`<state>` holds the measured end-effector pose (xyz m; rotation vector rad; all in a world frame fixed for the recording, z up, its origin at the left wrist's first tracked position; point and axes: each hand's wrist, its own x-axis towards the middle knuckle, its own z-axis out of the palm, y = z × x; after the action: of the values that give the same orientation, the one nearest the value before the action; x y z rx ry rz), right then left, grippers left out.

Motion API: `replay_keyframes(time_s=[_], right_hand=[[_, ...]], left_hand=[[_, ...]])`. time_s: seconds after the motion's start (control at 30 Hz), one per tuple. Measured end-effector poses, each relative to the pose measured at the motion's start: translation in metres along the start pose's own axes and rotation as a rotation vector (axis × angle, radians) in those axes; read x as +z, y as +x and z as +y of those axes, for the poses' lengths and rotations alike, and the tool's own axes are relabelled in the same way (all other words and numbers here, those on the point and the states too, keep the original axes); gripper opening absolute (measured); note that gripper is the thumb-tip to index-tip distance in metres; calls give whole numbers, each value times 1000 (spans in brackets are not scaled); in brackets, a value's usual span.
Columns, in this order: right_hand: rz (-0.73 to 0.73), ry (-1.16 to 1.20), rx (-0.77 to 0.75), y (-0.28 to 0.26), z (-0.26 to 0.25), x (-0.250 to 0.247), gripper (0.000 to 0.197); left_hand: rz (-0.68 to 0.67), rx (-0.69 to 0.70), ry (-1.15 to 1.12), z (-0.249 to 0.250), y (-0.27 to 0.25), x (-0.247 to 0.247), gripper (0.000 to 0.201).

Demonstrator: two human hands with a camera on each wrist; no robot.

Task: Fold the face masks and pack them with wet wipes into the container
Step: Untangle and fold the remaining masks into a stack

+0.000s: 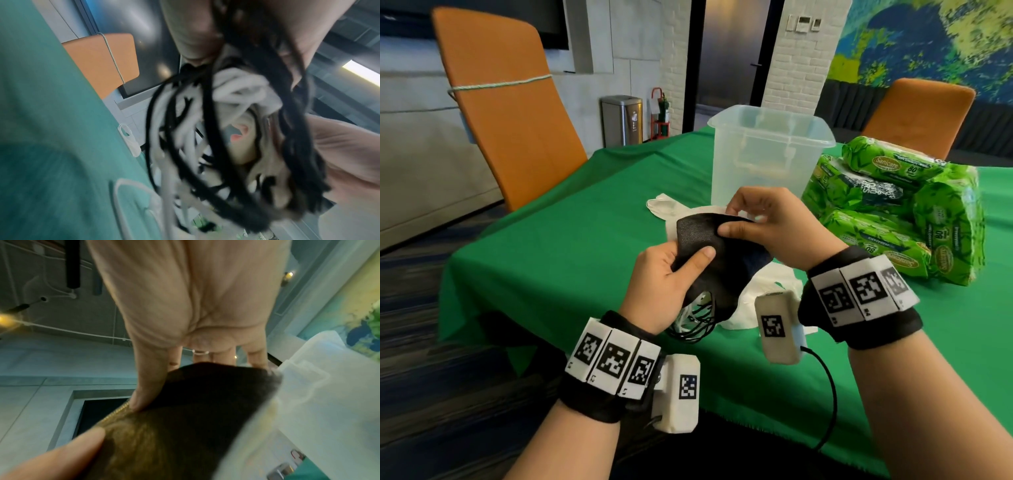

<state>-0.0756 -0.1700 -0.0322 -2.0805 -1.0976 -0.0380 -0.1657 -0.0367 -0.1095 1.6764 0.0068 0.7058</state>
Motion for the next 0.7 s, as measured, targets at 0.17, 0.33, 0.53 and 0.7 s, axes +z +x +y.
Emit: replay_keyframes(time_s=[0.17,0.33,0.53,0.7], right_hand=[[-23,68,-5,25,8,3,24],[-75,107,-11,60,-1,15,26],[-9,-45,103,126,6,29,25],[-71,-327,280,175,38,49,13]], left_hand=[[48,100,-42,-3,6,-12,66],[39,137,33,-2,17,-29,49],[268,29,91,-7,27,-55,36],[311,28,127,-18,40,-73,44]])
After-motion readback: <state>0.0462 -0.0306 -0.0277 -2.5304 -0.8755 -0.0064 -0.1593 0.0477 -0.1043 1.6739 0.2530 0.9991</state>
